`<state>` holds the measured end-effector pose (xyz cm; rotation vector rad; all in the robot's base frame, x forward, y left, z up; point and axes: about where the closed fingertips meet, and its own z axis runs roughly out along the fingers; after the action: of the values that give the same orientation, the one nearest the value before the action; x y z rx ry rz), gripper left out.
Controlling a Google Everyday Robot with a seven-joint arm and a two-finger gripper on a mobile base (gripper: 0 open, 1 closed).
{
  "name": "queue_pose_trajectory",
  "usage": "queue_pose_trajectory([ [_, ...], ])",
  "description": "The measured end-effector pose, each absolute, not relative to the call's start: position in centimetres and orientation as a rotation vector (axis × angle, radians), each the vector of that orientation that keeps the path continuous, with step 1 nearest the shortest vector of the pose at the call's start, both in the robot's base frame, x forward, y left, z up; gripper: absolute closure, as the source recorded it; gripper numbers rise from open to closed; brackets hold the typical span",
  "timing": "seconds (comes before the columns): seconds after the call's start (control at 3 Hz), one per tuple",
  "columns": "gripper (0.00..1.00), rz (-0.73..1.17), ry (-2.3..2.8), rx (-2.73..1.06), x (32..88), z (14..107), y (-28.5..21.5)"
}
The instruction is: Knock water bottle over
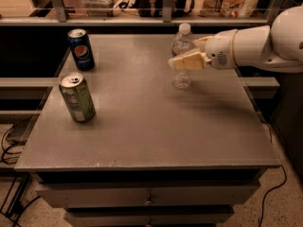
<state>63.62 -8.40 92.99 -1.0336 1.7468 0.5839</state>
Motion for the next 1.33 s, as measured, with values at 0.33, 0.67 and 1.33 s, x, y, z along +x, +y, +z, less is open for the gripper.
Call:
queue_pose_trajectory([
  [0.33,0.65,0.559,1.728,-1.072,63.8,93.6,-7.3],
  [0.67,0.88,0.485,1.750,-1.166,63.2,94.3,-6.3],
  [1.33,1.00,0.154,1.888,-1.488,61.8,93.8,-6.6],
])
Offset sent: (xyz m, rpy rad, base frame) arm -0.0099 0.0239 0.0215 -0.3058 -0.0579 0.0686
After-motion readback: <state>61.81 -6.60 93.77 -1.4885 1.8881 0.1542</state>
